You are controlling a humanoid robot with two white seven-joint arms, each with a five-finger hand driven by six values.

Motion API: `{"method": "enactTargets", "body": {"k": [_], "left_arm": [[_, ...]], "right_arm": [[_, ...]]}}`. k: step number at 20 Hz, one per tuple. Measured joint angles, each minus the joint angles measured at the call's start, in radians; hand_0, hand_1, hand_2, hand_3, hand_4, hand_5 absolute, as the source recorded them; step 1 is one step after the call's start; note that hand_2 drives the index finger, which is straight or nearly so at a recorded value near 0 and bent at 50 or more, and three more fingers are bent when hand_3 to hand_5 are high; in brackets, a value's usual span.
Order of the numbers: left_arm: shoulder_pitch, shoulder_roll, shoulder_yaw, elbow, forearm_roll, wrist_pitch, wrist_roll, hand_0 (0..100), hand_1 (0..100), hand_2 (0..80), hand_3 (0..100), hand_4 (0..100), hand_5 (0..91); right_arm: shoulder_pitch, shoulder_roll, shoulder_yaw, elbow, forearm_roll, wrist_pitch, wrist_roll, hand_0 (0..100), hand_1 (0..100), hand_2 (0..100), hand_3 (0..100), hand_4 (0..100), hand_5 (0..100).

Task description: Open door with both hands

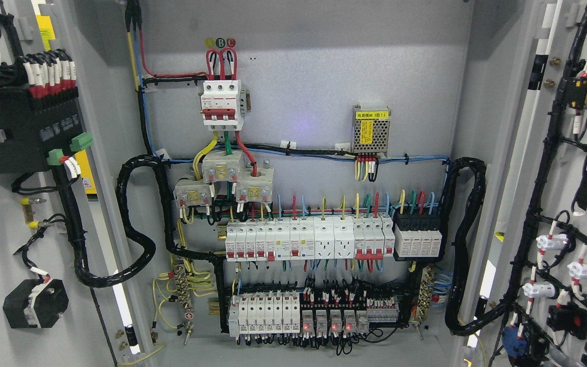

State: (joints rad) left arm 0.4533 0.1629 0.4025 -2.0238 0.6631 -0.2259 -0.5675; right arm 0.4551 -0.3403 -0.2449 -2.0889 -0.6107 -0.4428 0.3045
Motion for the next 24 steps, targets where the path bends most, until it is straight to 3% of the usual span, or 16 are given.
{"method": "enactTargets", "body": {"k": [14,24], "left_arm": [[-0.029,0.12,0.163,0.092,0.13,0.07,-0.058,0,0,0.0,0,0,0.0],[-0.056,0.228,0.226,0.212,0.203,0.113,-0.096,0,0,0.0,0,0,0.0]], "right_arm": [[0.021,-0.002,-0.066,0.0,-0.078,0.0,0.004,20,12,0,0,0,0],[0.037,-0.005,-0.096,0.0,-0.136,0.0,0.019,20,12,0,0,0,0]]}}
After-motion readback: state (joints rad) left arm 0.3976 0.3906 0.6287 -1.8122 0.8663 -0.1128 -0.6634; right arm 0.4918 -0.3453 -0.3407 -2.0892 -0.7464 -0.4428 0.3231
